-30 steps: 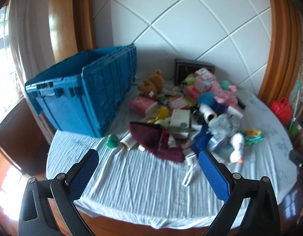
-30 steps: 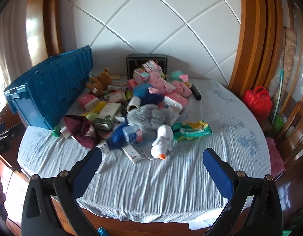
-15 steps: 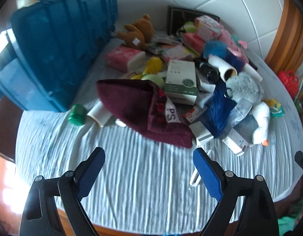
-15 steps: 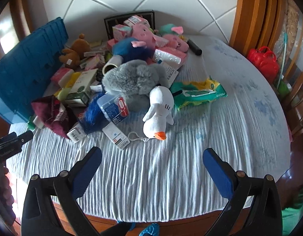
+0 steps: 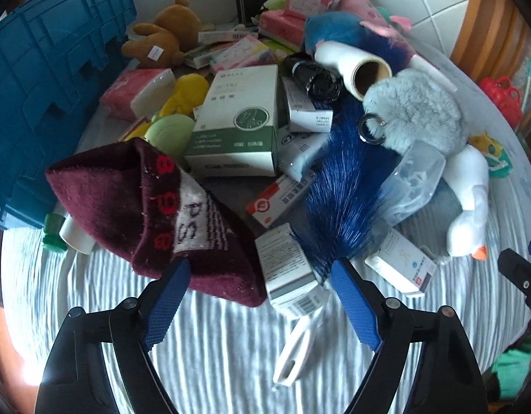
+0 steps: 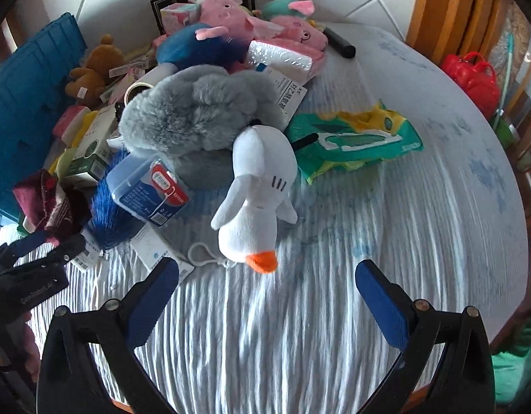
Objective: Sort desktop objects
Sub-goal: 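Reach the right tool to the white plush duck while the left tool approaches a white medicine box, then close the right tool on the white plush duck's body and lift it, then grasp the white medicine box with the left tool and lift it, then carry the medicine box and plush duck over the blue crate with both tools, then open both tools to drop the box and duck into the blue crate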
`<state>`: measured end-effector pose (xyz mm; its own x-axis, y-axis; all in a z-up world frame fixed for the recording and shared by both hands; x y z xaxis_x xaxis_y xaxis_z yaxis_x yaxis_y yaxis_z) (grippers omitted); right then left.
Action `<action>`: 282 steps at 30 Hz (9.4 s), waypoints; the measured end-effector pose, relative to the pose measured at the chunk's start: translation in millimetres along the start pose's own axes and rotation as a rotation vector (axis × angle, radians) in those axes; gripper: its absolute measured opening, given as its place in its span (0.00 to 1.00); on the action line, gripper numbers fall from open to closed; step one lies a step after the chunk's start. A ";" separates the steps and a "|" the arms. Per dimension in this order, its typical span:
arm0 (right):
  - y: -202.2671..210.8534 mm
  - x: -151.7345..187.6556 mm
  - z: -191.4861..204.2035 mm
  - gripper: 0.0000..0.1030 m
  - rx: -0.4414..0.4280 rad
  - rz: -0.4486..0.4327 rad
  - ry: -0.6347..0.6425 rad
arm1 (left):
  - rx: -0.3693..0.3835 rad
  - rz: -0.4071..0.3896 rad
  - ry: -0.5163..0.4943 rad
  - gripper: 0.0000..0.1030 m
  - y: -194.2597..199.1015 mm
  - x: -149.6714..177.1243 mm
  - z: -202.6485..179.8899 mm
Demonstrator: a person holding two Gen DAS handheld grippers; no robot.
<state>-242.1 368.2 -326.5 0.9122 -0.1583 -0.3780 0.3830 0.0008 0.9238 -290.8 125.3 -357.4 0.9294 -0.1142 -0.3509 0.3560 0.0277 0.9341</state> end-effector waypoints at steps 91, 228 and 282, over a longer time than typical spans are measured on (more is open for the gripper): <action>-34.7 -9.4 28.9 0.44 0.021 0.121 0.104 | 0.072 -0.006 -0.046 0.01 -44.7 31.8 -3.9; 249.2 -126.8 492.4 0.44 -0.545 -0.591 0.830 | -0.384 -0.569 0.507 0.31 288.1 -50.2 352.1; 222.2 -150.1 544.2 1.00 -0.155 -0.517 0.387 | -0.050 -0.503 0.204 0.78 226.5 -120.5 460.6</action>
<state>-373.4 -145.2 -31.2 0.5810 0.1899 -0.7915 0.7753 0.1669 0.6091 -366.9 -312.1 -73.0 0.6413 0.0689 -0.7642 0.7612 0.0673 0.6450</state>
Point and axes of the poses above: each gripper's, at about its wrist camera, not at the fingertips, and y roughly against the way its jaws point, z to its left, x to its underside, the point moved 8 cm from there along -y, roughly the way its jaws point, and after that the axes turned 4 degrees about z, right-handed, at the moved point
